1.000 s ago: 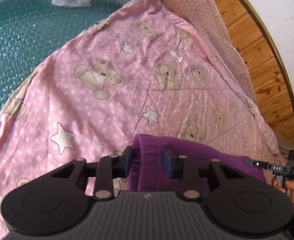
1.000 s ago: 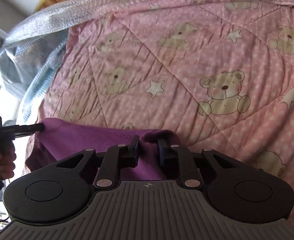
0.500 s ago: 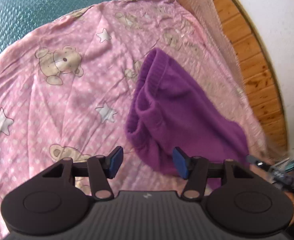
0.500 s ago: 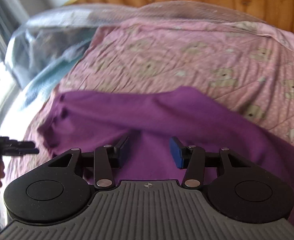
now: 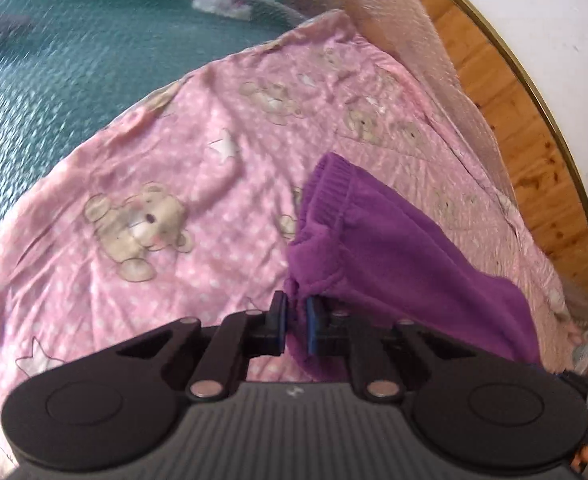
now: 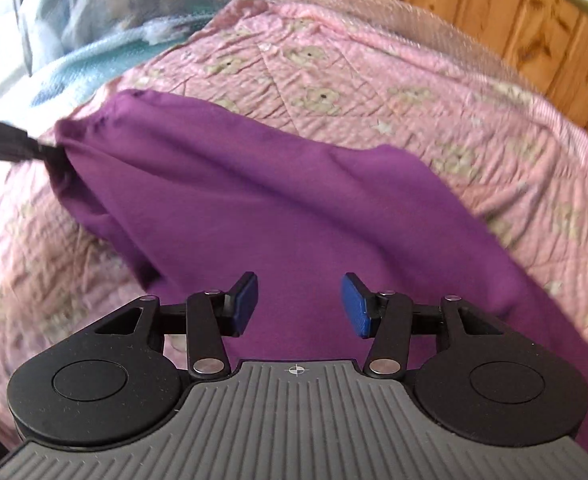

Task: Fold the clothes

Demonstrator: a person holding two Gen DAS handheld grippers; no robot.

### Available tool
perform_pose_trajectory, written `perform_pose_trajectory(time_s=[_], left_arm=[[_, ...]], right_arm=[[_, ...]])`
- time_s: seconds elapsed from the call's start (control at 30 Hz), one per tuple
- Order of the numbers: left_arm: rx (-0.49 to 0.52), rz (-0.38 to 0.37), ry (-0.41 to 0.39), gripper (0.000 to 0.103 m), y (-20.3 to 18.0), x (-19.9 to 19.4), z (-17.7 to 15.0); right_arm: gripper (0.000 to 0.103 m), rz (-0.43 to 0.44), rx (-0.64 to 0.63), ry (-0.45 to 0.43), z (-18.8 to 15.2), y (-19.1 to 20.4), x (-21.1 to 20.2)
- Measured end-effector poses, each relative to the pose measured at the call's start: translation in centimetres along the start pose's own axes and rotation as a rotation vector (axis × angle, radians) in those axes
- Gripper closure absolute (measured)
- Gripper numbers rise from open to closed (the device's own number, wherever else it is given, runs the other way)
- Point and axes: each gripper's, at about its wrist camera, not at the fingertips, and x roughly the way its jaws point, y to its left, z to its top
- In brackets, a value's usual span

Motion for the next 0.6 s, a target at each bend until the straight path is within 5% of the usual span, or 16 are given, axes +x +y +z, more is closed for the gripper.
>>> perform_pose_trajectory(time_s=[0.1, 0.17, 0.27, 0.4, 0.47, 0.57, 0.6], left_arm=[[-0.084, 0.068, -0.017, 0.093, 1.3, 0.2, 0.8], [-0.195, 0.045, -0.026, 0.085, 2.8, -0.5, 0.8], [-0.189, 0.01, -0.045, 0.083, 2.3, -2.2, 0.5], [-0.146, -0.081, -0.033, 0.053, -0.6, -1.9, -0.3], [-0.137, -0.074, -0.028, 0.047, -1.7, -0.5, -0.4], [-0.112, -0.033, -0.03, 0.058, -2.7, 1.4, -0.3], [-0.104, -0.016, -0.039, 0.085, -2.9, 1.4, -0.1]], right_arm=[[0.052, 0.001, -0.1, -0.009, -0.3, 1.7, -0.1], [0.052, 0.012, -0.164, -0.014, -0.5, 3.0, 0.1], [0.052, 0.046, -0.237, -0.038, -0.3, 5.0, 0.4], [0.052, 0.076, -0.317, -0.017, -0.4, 6.8, 1.9], [0.055, 0.08, -0.355, 0.003, -0.6, 7.4, 2.7], [0.075, 0.052, -0.404, 0.022, -0.8, 7.7, 3.5], [0.091, 0.045, -0.41, 0.022, -0.8, 7.7, 3.6]])
